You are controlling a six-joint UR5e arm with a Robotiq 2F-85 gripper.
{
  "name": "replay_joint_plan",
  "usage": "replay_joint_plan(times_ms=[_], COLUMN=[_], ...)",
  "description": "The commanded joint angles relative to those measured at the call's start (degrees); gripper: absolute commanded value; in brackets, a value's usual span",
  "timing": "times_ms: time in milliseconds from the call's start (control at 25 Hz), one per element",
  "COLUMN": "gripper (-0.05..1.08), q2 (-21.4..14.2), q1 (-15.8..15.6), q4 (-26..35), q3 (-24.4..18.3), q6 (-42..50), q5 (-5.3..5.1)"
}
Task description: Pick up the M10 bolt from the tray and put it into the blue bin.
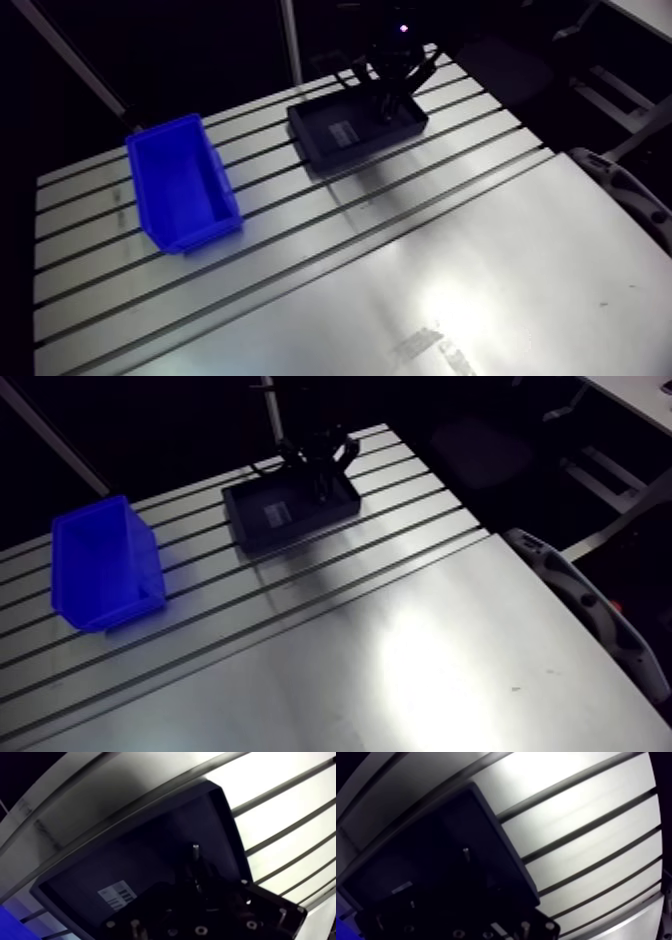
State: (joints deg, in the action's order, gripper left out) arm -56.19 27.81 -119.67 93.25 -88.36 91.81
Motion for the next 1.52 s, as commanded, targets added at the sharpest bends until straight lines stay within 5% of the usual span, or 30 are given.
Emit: replay_joint_plan(times_ms=[40,720,1160,1520], gripper=[0.78,0.92,1.05,1.05], q2=[0.0,-3.34,-9.15,-13.81], q1=[-0.03,-0.38,-3.02,-3.02], q4=[0.0,-1.32,-1.41,-1.23], q3=[0.22,0.48,2.15,3.74], q6=[-0.19,-2.21,-16.89,-30.35], q5=[0.08,-0.1,-0.1,-1.15])
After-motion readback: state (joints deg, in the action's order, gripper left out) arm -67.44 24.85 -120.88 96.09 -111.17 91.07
